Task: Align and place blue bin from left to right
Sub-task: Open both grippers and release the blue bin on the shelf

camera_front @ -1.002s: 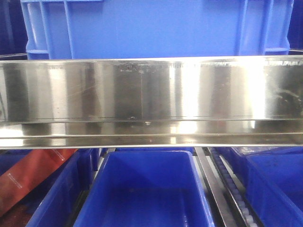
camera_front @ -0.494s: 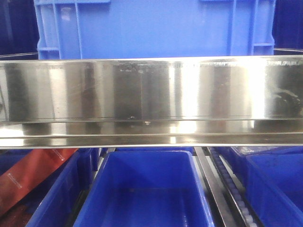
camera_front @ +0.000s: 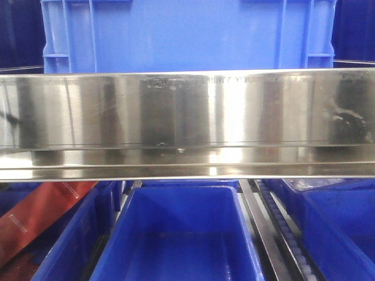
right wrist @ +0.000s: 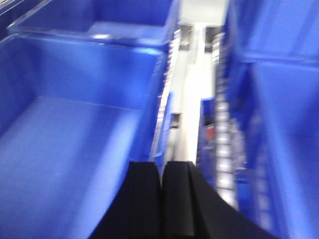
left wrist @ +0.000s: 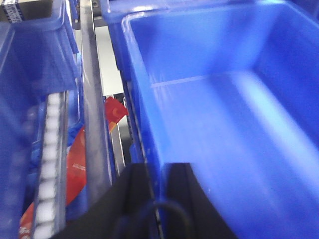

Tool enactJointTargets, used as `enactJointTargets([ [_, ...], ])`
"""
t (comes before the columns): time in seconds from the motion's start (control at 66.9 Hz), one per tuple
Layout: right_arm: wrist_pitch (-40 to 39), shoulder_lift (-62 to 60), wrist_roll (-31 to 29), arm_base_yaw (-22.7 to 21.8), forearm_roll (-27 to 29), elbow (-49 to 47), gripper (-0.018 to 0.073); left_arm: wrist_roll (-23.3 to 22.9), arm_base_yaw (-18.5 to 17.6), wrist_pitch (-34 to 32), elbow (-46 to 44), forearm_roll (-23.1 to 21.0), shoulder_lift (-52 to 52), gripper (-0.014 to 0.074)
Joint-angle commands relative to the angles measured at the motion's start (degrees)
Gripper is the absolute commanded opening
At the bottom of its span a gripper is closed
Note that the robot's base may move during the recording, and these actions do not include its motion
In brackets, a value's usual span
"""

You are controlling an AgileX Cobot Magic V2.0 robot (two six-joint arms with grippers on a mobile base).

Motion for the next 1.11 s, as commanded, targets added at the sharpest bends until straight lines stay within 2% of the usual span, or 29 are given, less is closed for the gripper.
enactJointTargets([
  [0.0, -2.27, -4.48, -0.51, 0.0, -1.88, 4.88, -0.0074, -0.03, -0.19, -5.97, 6.84, 0.47, -5.1, -0.0111],
  [0.165, -8.8, -14.68, -0.51, 0.0, -2.12, 20.5, -0.0074, -2.2, 1.35, -16.95, 22.85, 0.47, -15.84, -0.0111],
  [0.404, -23.12, -30.25, -0.51, 0.0, -2.12, 44.8, -0.0074, -2.6, 6.05, -26.61, 43.76, 0.47, -30.68, -0.0111],
  [0.673, -33.76, -47.68, -0.51, 0.0, -2.12, 67.68, -0.0074, -2.6, 6.16, -35.51, 65.23, 0.47, -50.63, -0.0111],
  [0.882, -42.01, -59.18, -0.51, 0.0, -2.35, 79.03, -0.0074, -2.6, 6.16, -36.53, 73.24, 1.1, -63.28, -0.0111],
  [1.092, -44.01, -63.65, -0.51, 0.0, -2.35, 82.13, -0.0074, -2.6, 6.16, -36.43, 75.63, 1.08, -70.75, -0.0111],
])
